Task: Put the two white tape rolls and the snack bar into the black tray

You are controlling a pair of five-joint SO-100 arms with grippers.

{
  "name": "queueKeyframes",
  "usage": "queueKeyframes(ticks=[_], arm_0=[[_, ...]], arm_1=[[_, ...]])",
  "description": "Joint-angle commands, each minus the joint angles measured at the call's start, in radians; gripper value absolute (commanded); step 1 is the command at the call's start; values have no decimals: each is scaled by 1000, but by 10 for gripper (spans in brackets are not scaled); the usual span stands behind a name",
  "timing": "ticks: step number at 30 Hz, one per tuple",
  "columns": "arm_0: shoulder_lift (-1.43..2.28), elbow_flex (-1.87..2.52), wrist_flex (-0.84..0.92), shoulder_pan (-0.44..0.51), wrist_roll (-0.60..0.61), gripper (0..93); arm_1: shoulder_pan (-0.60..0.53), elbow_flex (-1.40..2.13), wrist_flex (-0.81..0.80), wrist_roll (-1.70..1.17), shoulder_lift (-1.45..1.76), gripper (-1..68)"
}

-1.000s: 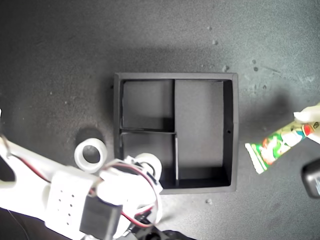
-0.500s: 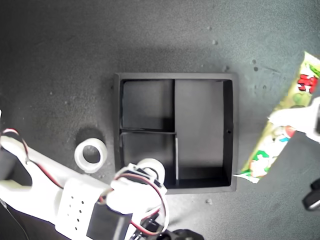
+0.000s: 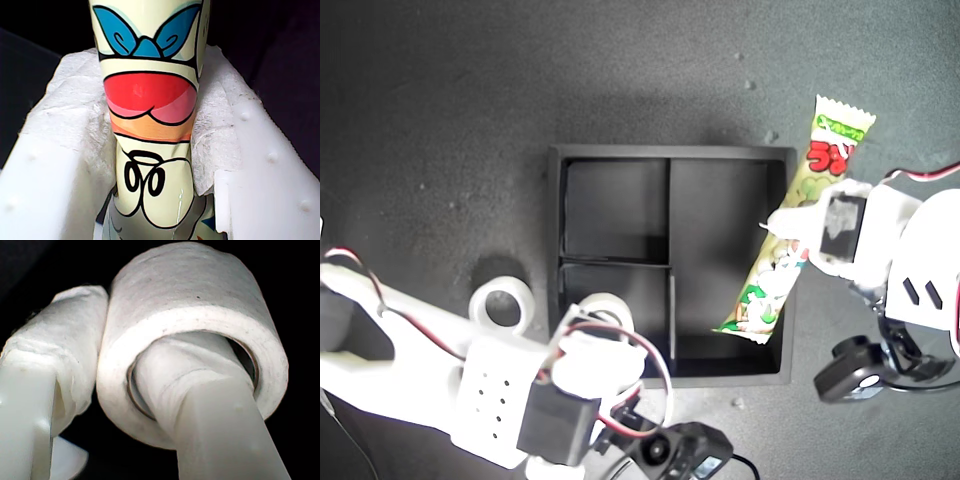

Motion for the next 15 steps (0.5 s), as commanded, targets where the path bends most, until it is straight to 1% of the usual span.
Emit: queueKeyframes(ticks=[1,3,4,5,6,7,8,11,15], arm_0=[[-23,-100,18,-5,23,0],[-52,-147,18,8,26,20],[-58,-167,18,15,26,42],[-61,-186,18,23,29,62],[-63,-198,18,32,35,77],[-52,-196,18,40,37,90],[-31,-175,18,44,37,96],[66,-48,18,48,5,107],[178,101,18,43,-41,113]], arm_1=[[6,-44,-20,11,6,-1],[0,-38,-20,14,2,1],[-6,-38,-18,14,-2,24],[-12,-38,-12,14,-6,81],[-20,-44,0,11,-17,155],[-31,-66,26,9,-35,205],[-38,-100,57,8,-64,224],[-60,-198,132,8,-147,224],[-75,-216,152,17,-169,219]])
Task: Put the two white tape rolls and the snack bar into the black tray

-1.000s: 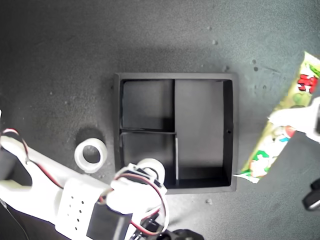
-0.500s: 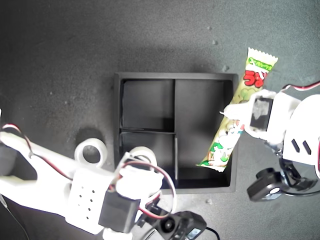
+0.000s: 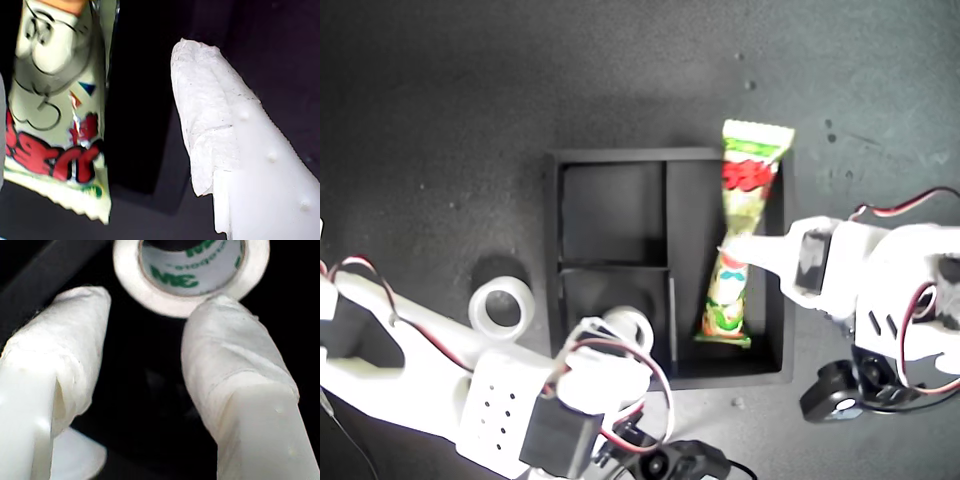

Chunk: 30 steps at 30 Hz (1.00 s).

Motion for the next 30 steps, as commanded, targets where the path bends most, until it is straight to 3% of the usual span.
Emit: queueKeyframes(ticks=[1,12,14,16,19,25,30], arm_0=[[164,106,18,2,-43,114],[709,716,15,-121,-212,115],[767,776,9,-110,-242,116],[781,804,5,-78,-287,119],[801,893,-28,-26,-374,136],[930,1230,-367,83,-460,137],[876,1281,-495,137,-486,139]], arm_1=[[-11,-57,35,11,6,221],[155,-580,420,74,8,252],[192,-686,517,141,26,259],[206,-574,515,229,150,267],[186,-425,515,345,284,267],[57,-215,515,603,420,254],[-26,-201,515,689,426,242]])
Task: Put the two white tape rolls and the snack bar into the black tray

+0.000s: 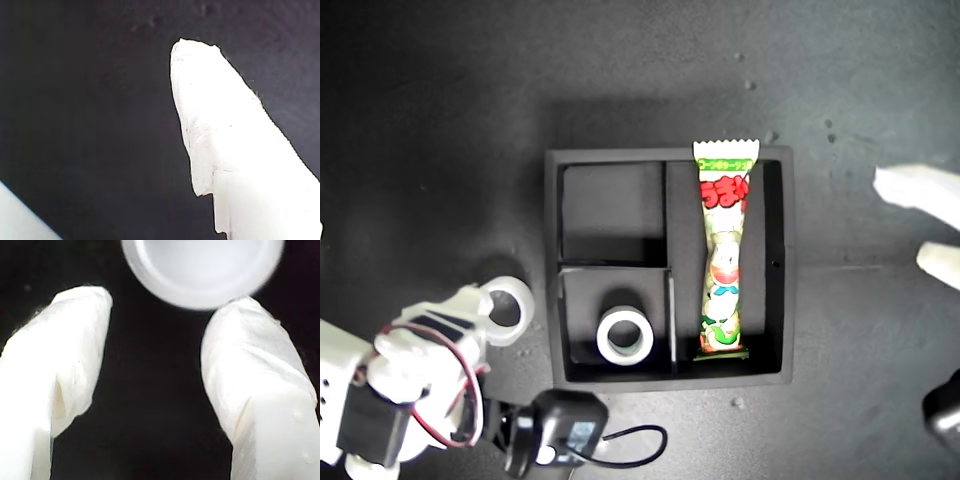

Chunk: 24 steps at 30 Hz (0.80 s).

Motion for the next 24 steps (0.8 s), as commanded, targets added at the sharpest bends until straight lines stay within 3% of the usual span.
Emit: queueKeyframes(ticks=[1,19,22,24], arm_0=[[-6,6,-81,21,-17,140],[-153,100,-279,-28,-14,177],[-198,104,-279,-41,-31,155],[-215,115,-279,-54,-52,79]], arm_1=[[-41,9,5,52,52,241],[-129,101,-5,91,52,244],[-143,114,-20,87,52,244],[-150,123,-29,87,52,244]])
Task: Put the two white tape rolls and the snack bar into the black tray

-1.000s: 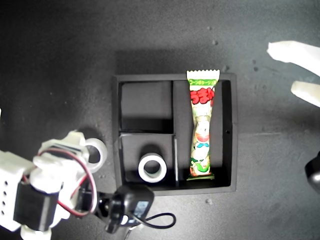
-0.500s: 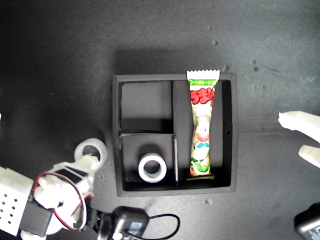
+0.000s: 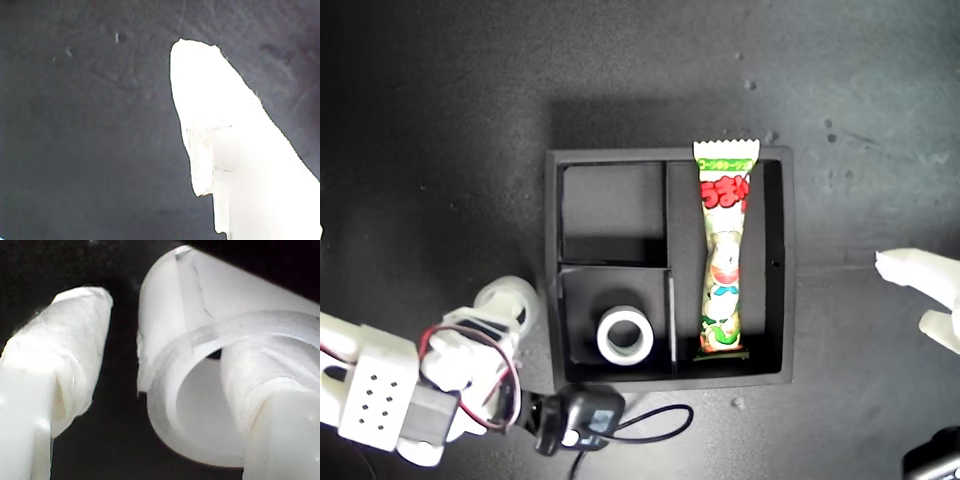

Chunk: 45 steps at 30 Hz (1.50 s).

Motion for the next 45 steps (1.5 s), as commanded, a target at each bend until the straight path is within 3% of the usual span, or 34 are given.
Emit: queueKeyframes(ticks=[1,5,10,16,20,23,28,37,39,45], arm_0=[[2,15,-8,-29,-31,40],[129,89,9,-66,-14,0],[371,34,245,-123,23,0],[428,-241,321,-230,296,0],[222,-485,313,-295,517,0],[32,-637,319,-324,589,0],[-166,-810,410,-348,595,0],[-459,-1221,646,-385,624,3],[-591,-1448,723,-385,637,31],[-604,-1425,721,-391,630,149]], arm_1=[[-11,3,-20,-3,48,244],[-34,-21,-21,2,48,242],[-78,-110,-12,8,48,234],[-94,-129,-25,48,48,233],[-78,-51,-81,100,48,213],[-40,31,-103,183,48,188],[-2,32,-58,267,48,156],[-40,-92,12,285,52,138],[-49,-92,12,287,52,138],[-69,-118,12,278,52,138]])
